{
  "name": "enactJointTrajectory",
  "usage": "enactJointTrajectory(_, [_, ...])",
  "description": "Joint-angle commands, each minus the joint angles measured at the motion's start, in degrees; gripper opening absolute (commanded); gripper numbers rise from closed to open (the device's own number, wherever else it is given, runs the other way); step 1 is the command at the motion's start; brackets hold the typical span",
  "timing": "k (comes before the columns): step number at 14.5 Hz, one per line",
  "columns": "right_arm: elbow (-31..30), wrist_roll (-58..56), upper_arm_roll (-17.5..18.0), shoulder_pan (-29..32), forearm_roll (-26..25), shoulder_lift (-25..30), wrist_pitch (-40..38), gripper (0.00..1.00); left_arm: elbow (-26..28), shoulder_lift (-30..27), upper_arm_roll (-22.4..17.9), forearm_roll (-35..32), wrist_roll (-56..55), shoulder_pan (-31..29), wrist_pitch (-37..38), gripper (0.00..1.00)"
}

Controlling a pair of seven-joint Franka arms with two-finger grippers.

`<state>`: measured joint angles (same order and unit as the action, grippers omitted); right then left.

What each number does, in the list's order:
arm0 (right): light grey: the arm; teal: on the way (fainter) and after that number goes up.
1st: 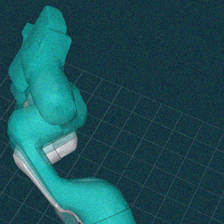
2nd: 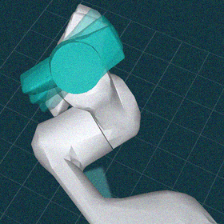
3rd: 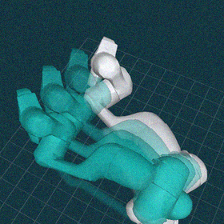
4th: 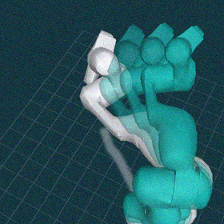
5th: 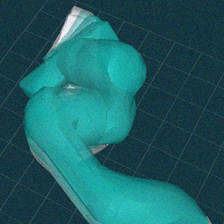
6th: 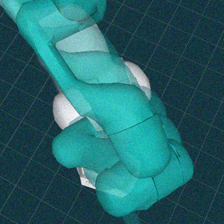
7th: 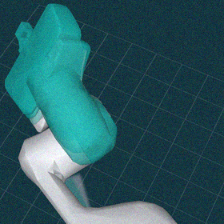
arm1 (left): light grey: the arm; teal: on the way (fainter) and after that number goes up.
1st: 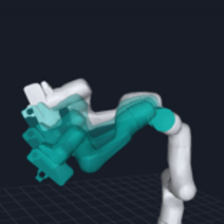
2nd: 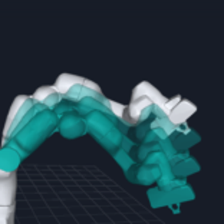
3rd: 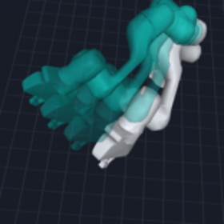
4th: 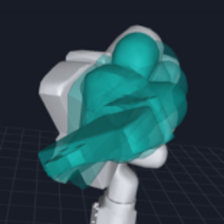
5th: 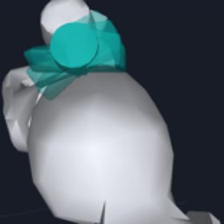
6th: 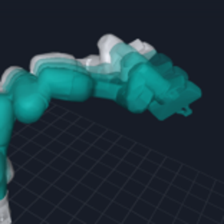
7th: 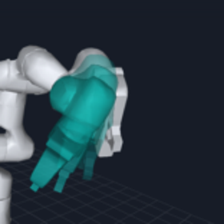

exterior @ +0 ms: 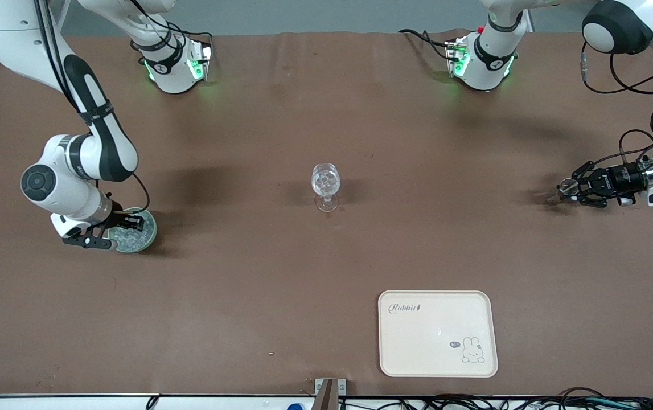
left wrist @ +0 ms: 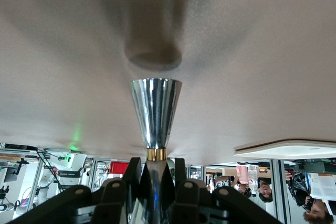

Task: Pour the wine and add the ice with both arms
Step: 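Grasp an ice cube with the right gripper while the left gripper grasps the jigger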

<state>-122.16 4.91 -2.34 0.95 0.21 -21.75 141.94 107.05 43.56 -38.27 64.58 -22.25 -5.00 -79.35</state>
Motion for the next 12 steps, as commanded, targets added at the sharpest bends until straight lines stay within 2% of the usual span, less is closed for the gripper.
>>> enactJointTrajectory(1, [-0.72, -0.51, 0.23, -0.07, 0.75, 0.22, 0.18, 0.41, -0.43, -0.75, -0.57, 1.07, 0.19, 0.51, 1.39, 0.07])
enactJointTrajectory(3, [-0.72, -0.6, 0.14, -0.07, 0.75, 0.22, -0.09, 0.4, -0.35, -0.67, -0.57, 1.07, 0.8, -0.27, 1.83, 0.01])
enactJointTrajectory(8, [-0.72, -0.51, 0.23, -0.07, 0.75, 0.22, -0.97, 0.39, -0.08, -0.67, -0.49, 1.6, 3.34, -0.45, 5.95, 0.0])
enactJointTrajectory(12, [-0.72, -0.51, 0.23, -0.07, 0.75, 0.22, -1.05, 0.38, -0.08, -1.71, -0.4, 3.01, 6.08, 0.33, 12.9, 0.0])
